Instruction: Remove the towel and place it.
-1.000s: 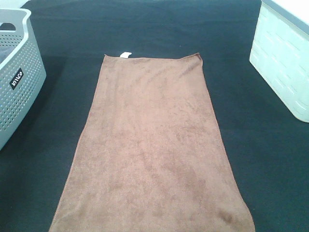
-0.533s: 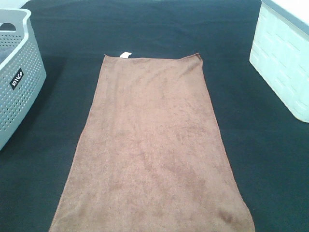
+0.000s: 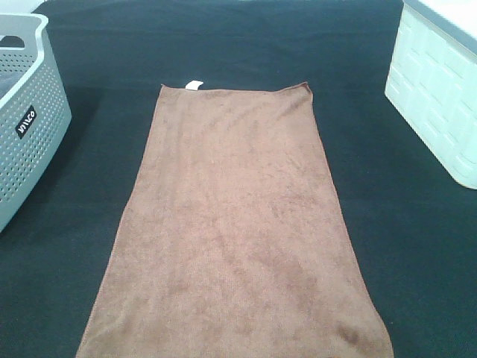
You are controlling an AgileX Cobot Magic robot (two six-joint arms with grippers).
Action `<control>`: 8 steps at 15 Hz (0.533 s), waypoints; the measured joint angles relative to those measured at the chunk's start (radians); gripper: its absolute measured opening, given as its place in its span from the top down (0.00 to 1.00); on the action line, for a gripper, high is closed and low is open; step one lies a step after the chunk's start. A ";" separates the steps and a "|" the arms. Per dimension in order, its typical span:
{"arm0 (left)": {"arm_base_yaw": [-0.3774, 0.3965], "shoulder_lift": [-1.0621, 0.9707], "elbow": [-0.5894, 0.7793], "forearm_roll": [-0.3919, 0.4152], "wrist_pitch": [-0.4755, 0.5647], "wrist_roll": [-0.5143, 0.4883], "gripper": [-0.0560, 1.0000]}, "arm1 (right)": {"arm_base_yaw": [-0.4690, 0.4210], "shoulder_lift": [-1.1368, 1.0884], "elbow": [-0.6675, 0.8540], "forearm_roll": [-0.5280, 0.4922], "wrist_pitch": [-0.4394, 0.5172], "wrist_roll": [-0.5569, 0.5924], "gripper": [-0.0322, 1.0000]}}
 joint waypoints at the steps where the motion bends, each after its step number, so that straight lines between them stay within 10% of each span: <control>1: 0.000 0.000 0.000 0.000 0.000 0.000 0.22 | 0.000 0.000 0.000 0.000 0.000 0.000 0.38; 8: 0.000 -0.006 0.197 -0.099 -0.122 0.055 0.22 | 0.000 -0.017 0.247 0.001 -0.081 -0.002 0.38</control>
